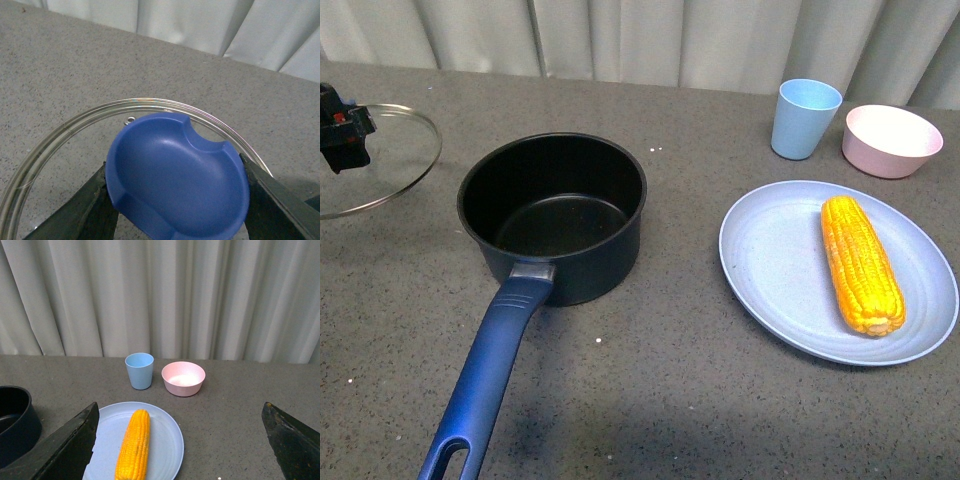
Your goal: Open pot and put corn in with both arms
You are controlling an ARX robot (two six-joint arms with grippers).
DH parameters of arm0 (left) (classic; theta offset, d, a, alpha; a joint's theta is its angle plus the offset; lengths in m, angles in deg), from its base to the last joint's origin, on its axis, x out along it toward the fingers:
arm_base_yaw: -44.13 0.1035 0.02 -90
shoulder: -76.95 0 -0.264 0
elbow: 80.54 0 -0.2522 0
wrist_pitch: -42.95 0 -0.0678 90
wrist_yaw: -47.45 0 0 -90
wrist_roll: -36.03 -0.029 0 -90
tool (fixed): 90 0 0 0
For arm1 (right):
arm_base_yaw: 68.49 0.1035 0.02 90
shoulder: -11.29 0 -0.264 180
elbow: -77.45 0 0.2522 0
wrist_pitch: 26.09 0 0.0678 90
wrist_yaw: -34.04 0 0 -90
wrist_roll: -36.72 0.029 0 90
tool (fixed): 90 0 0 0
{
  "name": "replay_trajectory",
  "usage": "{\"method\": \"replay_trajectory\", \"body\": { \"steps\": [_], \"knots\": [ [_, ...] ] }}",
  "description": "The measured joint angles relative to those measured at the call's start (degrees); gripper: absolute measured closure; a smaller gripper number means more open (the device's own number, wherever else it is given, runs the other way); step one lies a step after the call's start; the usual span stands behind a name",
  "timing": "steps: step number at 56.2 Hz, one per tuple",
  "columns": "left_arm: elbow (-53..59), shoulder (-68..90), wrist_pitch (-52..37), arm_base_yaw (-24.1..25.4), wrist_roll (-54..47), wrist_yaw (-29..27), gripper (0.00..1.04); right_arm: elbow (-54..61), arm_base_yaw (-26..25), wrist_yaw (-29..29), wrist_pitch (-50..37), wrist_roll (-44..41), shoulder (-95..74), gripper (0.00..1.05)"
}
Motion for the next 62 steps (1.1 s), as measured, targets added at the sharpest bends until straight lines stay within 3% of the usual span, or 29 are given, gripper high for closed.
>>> {"method": "replay_trajectory", "body": {
  "steps": [27, 55, 62],
  "knots": [
    [-4.35, 13.11, -1.84, 0.79, 1.03, -0.09, 0.46, 0.0, 0.0, 0.0, 0.0, 0.0, 0.0, 0.09],
    [-6.62, 15.74, -1.68, 0.17, 2.25, -1.09, 0.46, 0.0, 0.0, 0.0, 0.0, 0.0, 0.0, 0.09],
    [-6.58, 15.74, -1.75, 0.17, 2.47, -1.09, 0.27, 0.0, 0.0, 0.0, 0.0, 0.0, 0.0, 0.09]
  ]
}}
